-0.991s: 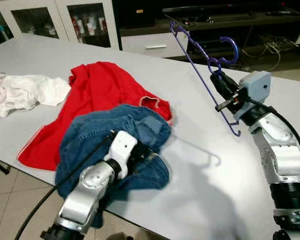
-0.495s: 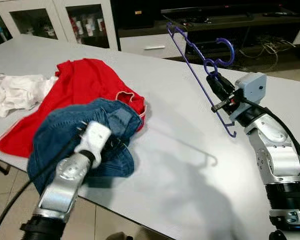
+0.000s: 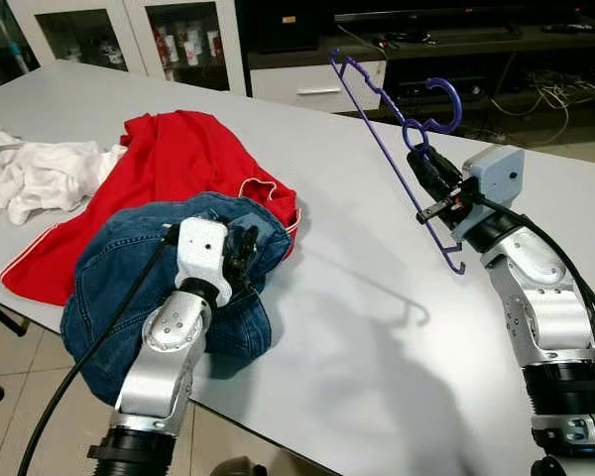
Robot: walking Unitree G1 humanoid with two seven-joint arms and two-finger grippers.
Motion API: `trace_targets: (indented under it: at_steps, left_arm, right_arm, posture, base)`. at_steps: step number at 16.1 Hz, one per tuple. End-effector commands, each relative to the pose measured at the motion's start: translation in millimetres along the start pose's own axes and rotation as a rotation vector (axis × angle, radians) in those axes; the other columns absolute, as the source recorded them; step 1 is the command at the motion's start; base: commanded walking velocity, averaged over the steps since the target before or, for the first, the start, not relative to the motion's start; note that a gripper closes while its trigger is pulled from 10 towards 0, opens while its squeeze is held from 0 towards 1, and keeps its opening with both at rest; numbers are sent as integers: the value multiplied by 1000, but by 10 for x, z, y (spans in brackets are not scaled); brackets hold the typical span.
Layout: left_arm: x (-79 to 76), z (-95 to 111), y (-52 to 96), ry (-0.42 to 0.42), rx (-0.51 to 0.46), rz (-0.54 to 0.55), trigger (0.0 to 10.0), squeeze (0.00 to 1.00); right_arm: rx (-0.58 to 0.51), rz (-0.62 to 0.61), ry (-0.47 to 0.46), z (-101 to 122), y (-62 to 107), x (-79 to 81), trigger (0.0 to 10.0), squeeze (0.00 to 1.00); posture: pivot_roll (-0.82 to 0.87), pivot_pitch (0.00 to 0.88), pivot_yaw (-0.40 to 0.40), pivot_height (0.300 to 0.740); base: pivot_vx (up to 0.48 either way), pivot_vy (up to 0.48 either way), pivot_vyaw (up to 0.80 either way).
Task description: Hang hanger
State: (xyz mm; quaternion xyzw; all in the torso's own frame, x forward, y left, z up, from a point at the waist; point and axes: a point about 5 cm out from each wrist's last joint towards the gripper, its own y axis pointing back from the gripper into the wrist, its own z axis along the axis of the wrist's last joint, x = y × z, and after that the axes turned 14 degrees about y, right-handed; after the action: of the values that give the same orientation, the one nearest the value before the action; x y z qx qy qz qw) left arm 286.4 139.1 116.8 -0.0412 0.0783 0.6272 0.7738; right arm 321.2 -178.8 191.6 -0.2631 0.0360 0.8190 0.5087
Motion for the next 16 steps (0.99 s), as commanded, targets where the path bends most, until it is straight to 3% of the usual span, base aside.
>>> trace_targets:
  at_steps: [1,6,9,10,11,13,16]
  left_arm:
    - [18,-6,-27,-5,6,21,10000,1000]
    - [-45,-151,10,-92,72,3,10000,1000]
    - [-183,-246,40,-161,119,-87,10000,1000]
    - [-199,-298,57,-179,146,-87,10000,322]
    - [-198,-322,87,-132,151,-59,10000,0]
    - [-161,-326,139,-54,141,-11,10000,0]
    - [-155,-315,196,-10,129,-10,10000,0]
  right_arm:
    - [-29,-4,20,62,-55,-16,10000,0]
    - [-26,-1,29,62,-56,-35,10000,0]
    - [-22,2,27,53,-42,-21,10000,0]
    - [-21,1,26,53,-42,-22,10000,0]
    - [-22,0,28,54,-37,-27,10000,0]
    - [-21,-3,28,53,-31,-37,10000,0]
    - [-19,-1,28,50,-30,-30,10000,0]
  posture:
    - [-32,0,45,740]
    - [-33,0,40,740]
    - [-33,0,40,740]
    - [-33,0,40,740]
    - [-36,0,40,740]
    - [-35,0,39,740]
    - [-30,0,36,740]
  base:
    - [0,0,0]
    - [0,0,0]
    - [0,0,0]
    - [0,0,0]
    - [0,0,0]
    - [0,0,0]
    - [0,0,0]
